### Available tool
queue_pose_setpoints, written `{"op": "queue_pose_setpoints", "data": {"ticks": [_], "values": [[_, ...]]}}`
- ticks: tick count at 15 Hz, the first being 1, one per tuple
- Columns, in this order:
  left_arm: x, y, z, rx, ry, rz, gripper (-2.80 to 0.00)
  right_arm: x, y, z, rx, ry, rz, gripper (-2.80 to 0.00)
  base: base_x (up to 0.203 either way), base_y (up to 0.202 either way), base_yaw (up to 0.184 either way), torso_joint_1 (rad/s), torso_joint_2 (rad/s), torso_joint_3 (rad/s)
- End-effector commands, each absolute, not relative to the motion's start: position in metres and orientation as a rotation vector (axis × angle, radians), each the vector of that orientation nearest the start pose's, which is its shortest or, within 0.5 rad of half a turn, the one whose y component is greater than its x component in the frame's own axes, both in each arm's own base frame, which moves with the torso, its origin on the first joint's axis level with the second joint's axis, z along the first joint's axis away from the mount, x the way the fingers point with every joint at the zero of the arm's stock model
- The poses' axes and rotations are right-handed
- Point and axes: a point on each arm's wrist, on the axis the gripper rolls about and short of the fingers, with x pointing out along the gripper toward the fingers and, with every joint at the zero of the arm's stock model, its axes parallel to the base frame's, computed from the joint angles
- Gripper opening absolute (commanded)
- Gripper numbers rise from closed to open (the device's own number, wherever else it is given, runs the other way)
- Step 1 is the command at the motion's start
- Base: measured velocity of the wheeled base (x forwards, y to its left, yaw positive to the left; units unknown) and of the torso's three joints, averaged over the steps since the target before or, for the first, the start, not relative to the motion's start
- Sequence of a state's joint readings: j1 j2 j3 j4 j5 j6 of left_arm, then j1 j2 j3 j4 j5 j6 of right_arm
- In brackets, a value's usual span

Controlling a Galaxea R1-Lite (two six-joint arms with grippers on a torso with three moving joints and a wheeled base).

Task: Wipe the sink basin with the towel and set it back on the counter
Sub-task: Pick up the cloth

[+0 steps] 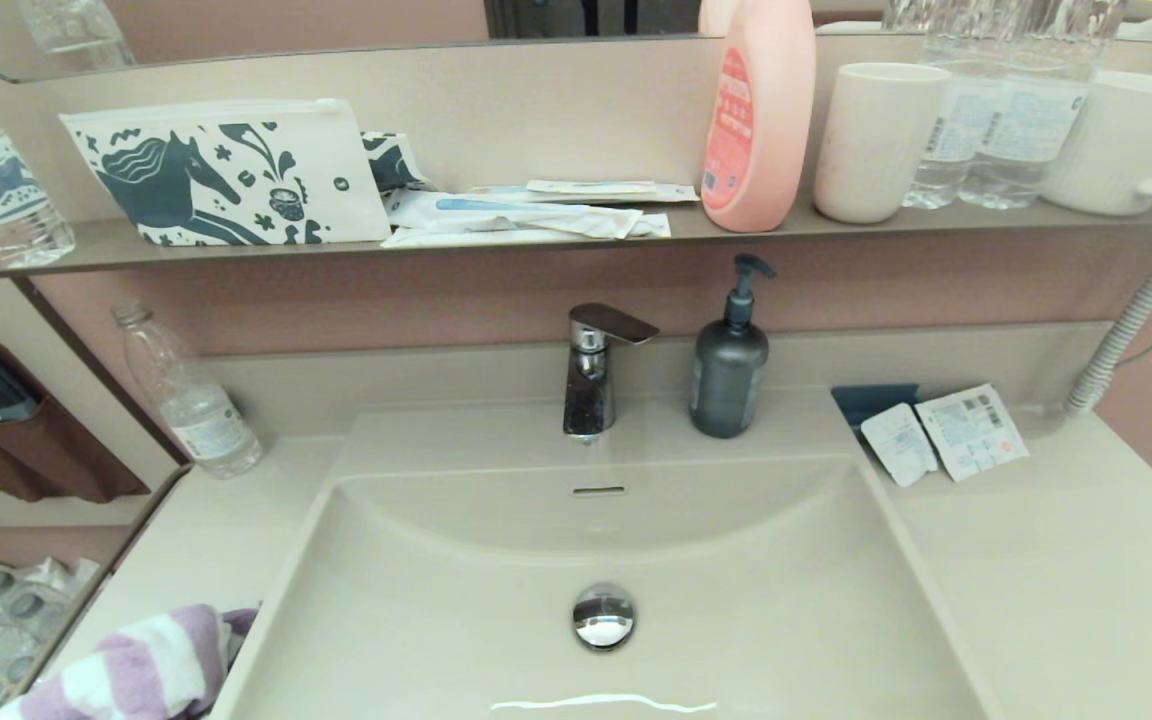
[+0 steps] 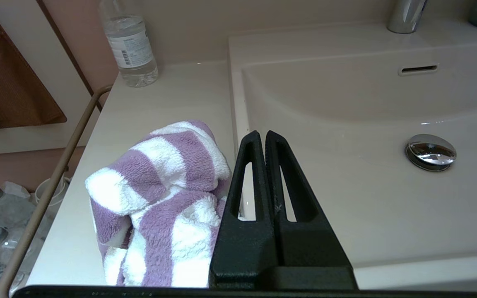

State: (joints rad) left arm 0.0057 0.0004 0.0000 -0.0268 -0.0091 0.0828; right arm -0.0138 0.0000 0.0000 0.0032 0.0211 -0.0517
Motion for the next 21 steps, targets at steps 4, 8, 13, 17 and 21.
{"op": "queue_pose_setpoints", "data": {"ticks": [4, 8, 13, 17, 21], "values": [[-0.023, 0.0, 0.078, 0.08, -0.028, -0.002, -2.8, -0.023, 0.001, 0.075, -0.025, 0.001, 0.005, -2.8, 0.0, 0.0, 0.0, 0.0, 0.0, 0.0], [-0.023, 0.0, 0.078, 0.109, -0.029, -0.005, -2.8, -0.023, 0.001, 0.075, -0.025, 0.001, 0.004, -2.8, 0.0, 0.0, 0.0, 0.0, 0.0, 0.0], [-0.023, 0.0, 0.09, 0.113, -0.03, -0.008, -2.8, -0.023, 0.001, 0.075, -0.023, 0.001, 0.004, -2.8, 0.0, 0.0, 0.0, 0.0, 0.0, 0.0], [-0.01, 0.001, 0.147, 0.076, 0.01, 0.063, -2.8, -0.023, 0.001, 0.075, -0.023, 0.001, 0.005, -2.8, 0.0, 0.0, 0.0, 0.0, 0.0, 0.0], [0.013, 0.007, 0.177, 0.101, 0.228, 0.301, -2.8, -0.023, 0.001, 0.075, -0.023, 0.001, 0.004, -2.8, 0.0, 0.0, 0.0, 0.0, 0.0, 0.0]]}}
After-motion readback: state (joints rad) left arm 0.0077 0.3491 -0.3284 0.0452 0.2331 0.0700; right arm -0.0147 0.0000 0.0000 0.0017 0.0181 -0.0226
